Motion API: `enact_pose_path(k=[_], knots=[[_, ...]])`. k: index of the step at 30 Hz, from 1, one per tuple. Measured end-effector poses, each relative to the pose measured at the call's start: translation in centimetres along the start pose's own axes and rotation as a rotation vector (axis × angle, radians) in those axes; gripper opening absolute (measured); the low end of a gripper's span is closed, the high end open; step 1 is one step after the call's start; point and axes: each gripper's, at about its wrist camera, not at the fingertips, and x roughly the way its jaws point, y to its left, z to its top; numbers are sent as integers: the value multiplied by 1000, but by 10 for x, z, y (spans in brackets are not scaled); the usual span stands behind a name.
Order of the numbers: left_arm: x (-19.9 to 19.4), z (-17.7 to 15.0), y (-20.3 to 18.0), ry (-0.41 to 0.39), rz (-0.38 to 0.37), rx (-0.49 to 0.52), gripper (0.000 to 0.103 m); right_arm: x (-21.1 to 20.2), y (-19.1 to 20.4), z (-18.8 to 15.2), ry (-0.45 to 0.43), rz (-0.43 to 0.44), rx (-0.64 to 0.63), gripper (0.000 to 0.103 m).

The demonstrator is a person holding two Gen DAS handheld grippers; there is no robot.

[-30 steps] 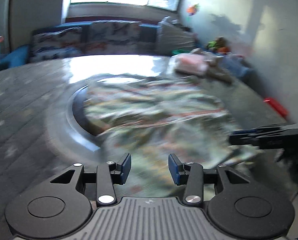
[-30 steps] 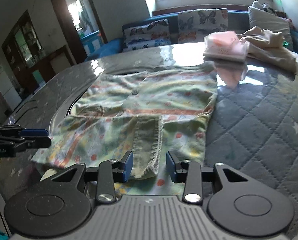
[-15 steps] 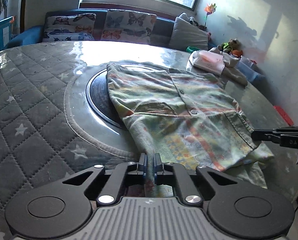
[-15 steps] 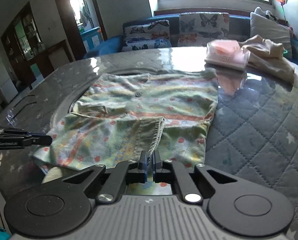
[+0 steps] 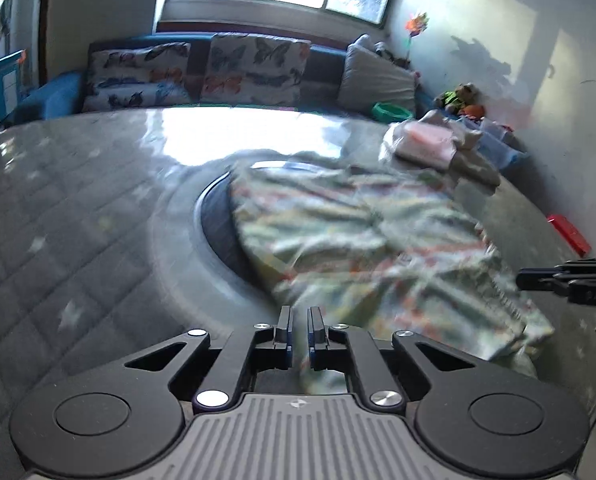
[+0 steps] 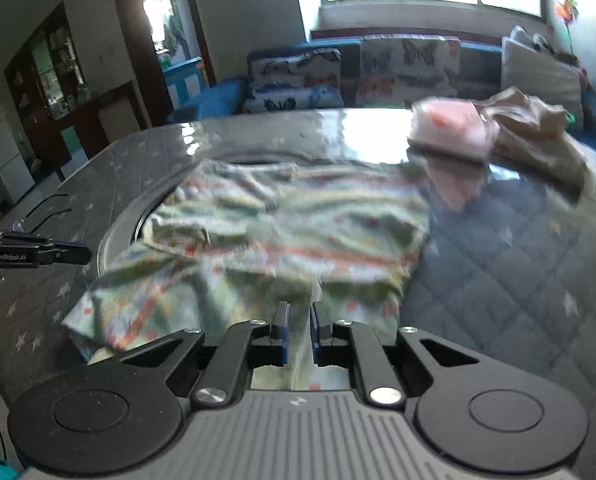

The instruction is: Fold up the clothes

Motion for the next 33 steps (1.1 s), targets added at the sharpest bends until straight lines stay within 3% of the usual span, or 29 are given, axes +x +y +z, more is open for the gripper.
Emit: enact_pose_path(k=[5,10,15,18,22,27,33], knots=[[39,13,-15,27,-34,34,8,28,7,10,6,28,-43,12],[62,5,-8,61,21,50,9,44,5,4,44,29,-50,13],[56,5,-1,54,20,35,9,36,4,1,43,18,-68,13],[46,10,-10,28,0,53,9,26,10,4,30,28,-92,22],[40,6,-33,26,-81,98,10,22,26,-5,51,74,-137,35],[48,-17,-53,74,-66,198,11,20,34,-22,80,52,-192,37],[31,-25,-68,40,-83,233,17,3,42,-24,37,43,-219,38]])
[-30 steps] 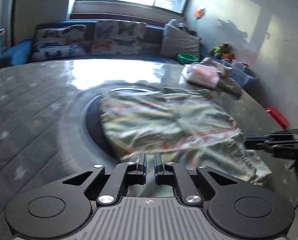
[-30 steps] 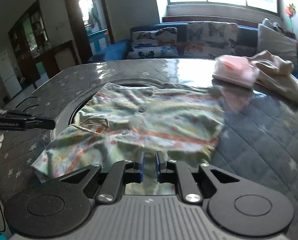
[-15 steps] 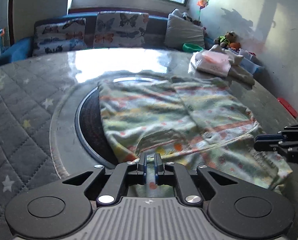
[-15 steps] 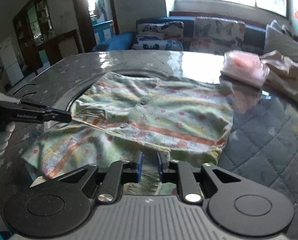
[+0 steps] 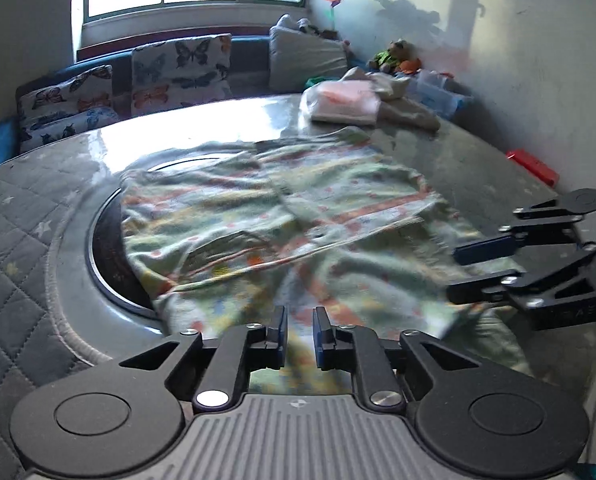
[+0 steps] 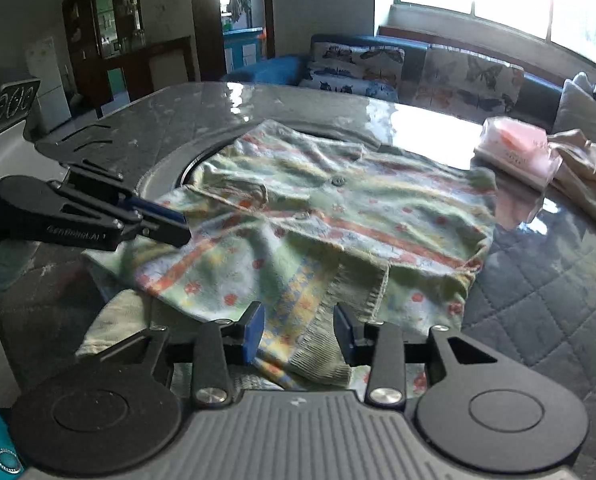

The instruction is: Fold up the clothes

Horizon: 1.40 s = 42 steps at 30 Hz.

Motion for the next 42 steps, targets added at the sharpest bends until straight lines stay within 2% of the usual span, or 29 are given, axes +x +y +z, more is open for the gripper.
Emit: enact_pose_path(k=[7,16,18,28,31,33,35,42], knots=[[-3,-16,-13,22,14,52,22,4,6,-11,18,-6,-5,40],[-37,-14,-21,21,-4,-36,39,-23,10,-18,-6,-45,-11,47],[-41,-17,-24,40,-4,-58,49,-29,10,-21,-7,-62,-22,51],[-38,-31,-41,167,-34,-160,51,-51,11,-46,13,-134,-115,60],[-31,-33,-41,207,-55,-201,47,-54,13,-55,21,-150,-151,64],[-30,-33,-40,219,-75,-223,27,-56,16,-59,14,-158,-178,69],[-31,-31,-39,220,-97,-236,19,-57,19,-64,3,-163,-217,69],[-43,0,-30,151,-141,-239,13,-52,30,-71,-30,-125,-313,69]])
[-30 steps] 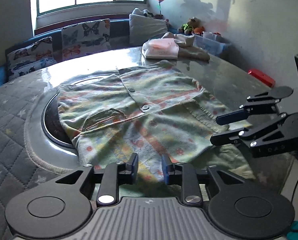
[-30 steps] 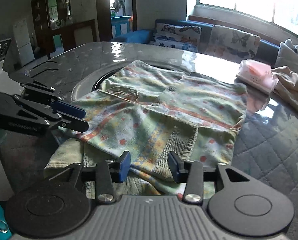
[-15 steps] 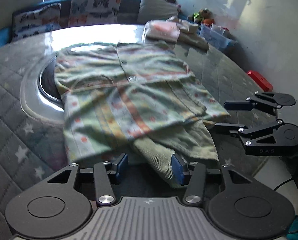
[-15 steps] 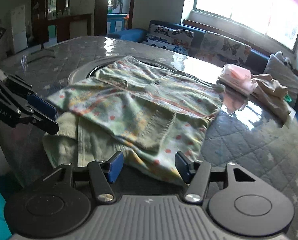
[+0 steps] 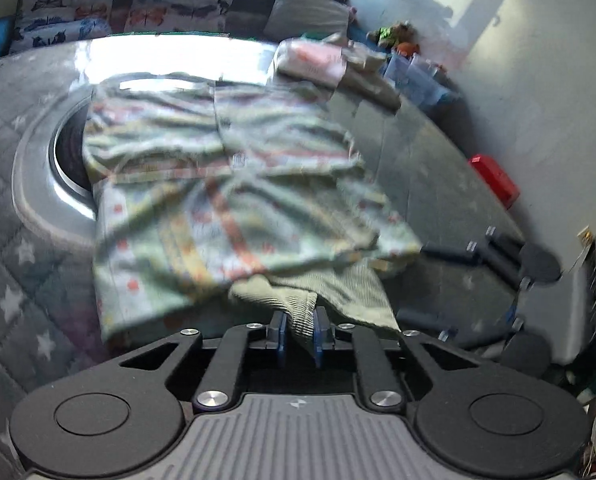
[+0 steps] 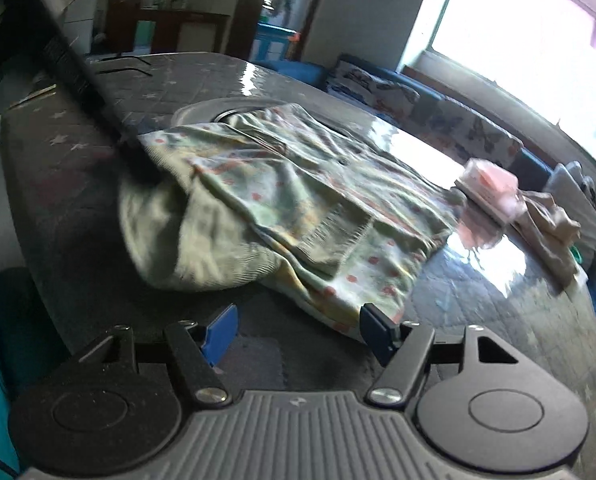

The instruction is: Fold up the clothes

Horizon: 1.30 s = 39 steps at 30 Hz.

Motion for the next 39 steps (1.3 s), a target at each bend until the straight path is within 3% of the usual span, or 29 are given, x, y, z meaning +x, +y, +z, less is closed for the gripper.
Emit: enact_pose_path(k=[5,8,10,13,17,19,21,25,31,32,36,39], knots=[[-3,31,6,-31,-38,-2,13,12,3,11,-63,3,-35,67],[-2,43,9,-44,-53,11,13,23,-2,22,-89,45,-6,56],[-2,44,11,-50,-63,30,15,31,-10,31,-90,117,54,32],[-10,38,16,-74,-67,71,19,39,-28,44,-69,194,156,17],[-31,18,27,-148,-22,143,48,40,-50,56,-54,256,264,15],[-38,7,28,-182,18,204,51,40,-56,61,-45,278,296,15],[-41,-5,25,-205,73,279,64,40,-61,65,-35,295,325,15],[-29,-22,15,-215,203,426,67,42,-73,73,-18,314,385,15],[2,-30,8,-224,302,599,67,42,-76,82,-11,304,406,15],[6,-31,9,-225,317,629,63,41,-76,82,-10,301,403,15],[13,-36,14,-211,325,714,25,43,-74,80,-10,283,404,14],[10,-37,19,-210,305,710,10,40,-68,76,-22,268,385,12]])
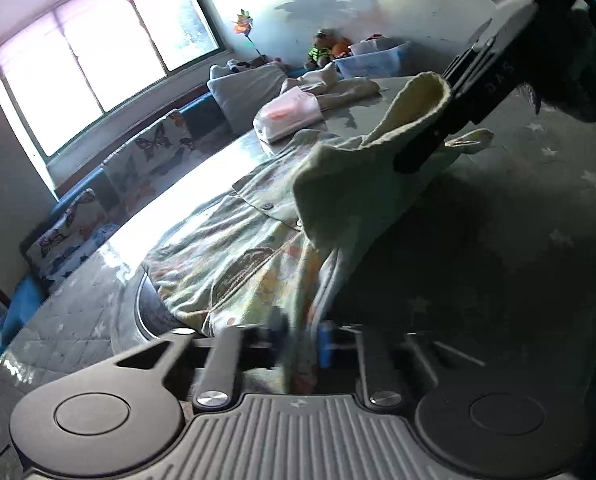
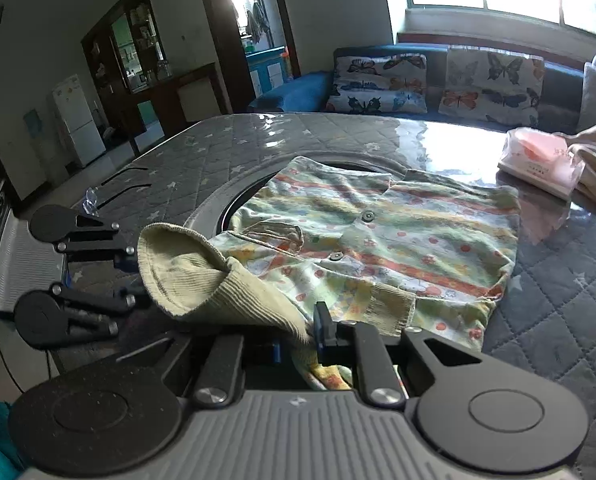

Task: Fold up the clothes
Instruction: 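Lift the hem with both grippers and fold it over toward the collar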

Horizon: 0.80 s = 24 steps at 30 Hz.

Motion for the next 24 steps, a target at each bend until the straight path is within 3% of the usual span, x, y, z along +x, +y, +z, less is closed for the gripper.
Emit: enact_pose_path(k=[8,18,24], knots=[[-43,-4,0,-73,-86,-15,7,-30,19,-15,-29,10,-68,10],[-127,-10,-8,-134,-264,-71,7,-92,60,-26,41,112,-141,9],[-115,1,5,-147,-234,-103,7,-83,55,-5,49,111,-172,8]])
